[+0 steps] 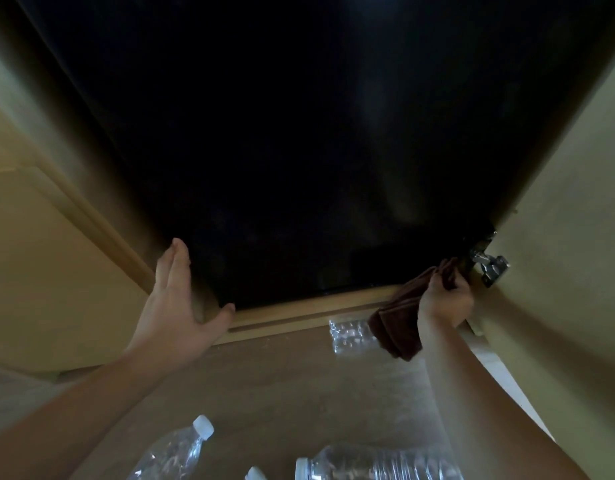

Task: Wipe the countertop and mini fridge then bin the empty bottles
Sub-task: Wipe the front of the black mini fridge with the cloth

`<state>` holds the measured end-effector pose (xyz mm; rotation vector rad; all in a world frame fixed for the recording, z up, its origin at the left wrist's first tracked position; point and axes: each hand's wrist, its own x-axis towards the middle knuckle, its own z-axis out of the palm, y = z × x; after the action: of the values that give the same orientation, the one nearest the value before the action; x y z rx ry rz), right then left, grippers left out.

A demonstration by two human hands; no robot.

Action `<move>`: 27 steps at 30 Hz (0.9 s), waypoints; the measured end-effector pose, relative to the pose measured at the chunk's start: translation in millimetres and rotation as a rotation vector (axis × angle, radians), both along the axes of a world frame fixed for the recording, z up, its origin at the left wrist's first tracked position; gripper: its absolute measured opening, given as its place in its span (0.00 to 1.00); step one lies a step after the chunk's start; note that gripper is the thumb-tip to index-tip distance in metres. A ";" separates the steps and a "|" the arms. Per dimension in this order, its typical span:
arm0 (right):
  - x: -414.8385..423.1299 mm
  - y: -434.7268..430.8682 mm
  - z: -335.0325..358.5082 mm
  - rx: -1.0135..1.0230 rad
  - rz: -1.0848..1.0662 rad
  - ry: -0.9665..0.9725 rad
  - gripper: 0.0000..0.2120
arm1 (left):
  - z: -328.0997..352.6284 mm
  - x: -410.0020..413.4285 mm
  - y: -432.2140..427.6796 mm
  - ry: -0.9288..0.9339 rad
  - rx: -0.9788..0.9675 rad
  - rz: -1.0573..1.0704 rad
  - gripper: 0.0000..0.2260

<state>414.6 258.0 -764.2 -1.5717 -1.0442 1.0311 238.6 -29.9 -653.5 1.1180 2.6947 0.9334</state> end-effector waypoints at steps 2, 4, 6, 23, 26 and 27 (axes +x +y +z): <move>-3.9 -11.2 -3.7 0.014 0.063 -0.022 0.15 | 0.2 1.7 2.1 -0.003 -0.008 0.013 0.48; -13.8 -33.2 -9.1 0.032 0.149 -0.072 0.16 | 0.9 2.2 2.5 -0.007 -0.007 0.016 0.48; -28.4 -60.6 -12.9 0.022 0.228 -0.094 0.17 | 2.4 2.2 2.0 -0.005 -0.002 0.006 0.48; -91.7 -179.2 -10.7 0.034 0.652 -0.062 0.17 | 7.0 6.9 2.6 -0.012 0.039 -0.042 0.46; -79.5 -175.5 8.0 0.143 0.756 -0.014 0.16 | 6.9 7.5 1.3 -0.043 0.090 -0.017 0.45; -76.3 -172.0 19.2 0.195 0.777 0.016 0.15 | 7.4 7.7 1.6 -0.042 0.108 -0.006 0.44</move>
<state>338.4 86.0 -745.0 -0.9934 -1.7491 1.3842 246.3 -28.3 -646.1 1.1118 2.6344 1.1003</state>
